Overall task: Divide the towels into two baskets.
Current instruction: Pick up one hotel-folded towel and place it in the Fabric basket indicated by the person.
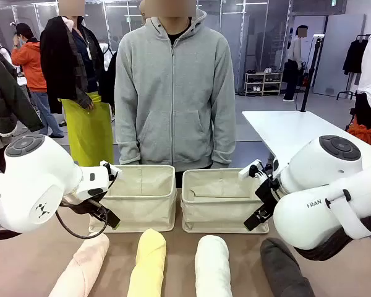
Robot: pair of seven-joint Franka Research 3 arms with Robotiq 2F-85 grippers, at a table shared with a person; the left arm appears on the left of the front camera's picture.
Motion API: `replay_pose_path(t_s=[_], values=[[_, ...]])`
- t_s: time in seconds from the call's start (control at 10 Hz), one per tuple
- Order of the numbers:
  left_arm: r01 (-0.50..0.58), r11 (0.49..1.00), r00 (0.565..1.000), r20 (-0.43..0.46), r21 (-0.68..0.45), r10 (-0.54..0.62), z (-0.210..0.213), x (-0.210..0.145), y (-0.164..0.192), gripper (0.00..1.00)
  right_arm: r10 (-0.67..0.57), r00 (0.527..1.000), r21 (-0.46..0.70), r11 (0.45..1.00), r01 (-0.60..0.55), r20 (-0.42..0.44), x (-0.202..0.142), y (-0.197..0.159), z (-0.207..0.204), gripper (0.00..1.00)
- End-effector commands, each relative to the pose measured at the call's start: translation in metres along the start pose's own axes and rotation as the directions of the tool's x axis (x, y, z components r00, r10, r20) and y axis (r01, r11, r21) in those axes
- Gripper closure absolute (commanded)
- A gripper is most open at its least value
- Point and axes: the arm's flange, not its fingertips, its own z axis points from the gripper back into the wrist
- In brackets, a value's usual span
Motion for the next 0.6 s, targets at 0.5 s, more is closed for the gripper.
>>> replay_pose_path(t_s=[0.5], values=[[0.0,1.0,1.0,0.0,0.0,0.0,0.0,0.0001,-0.0002,0.0,0.0,1.0,0.0,1.0,0.0,0.0,0.0,0.0,0.0,0.0]])
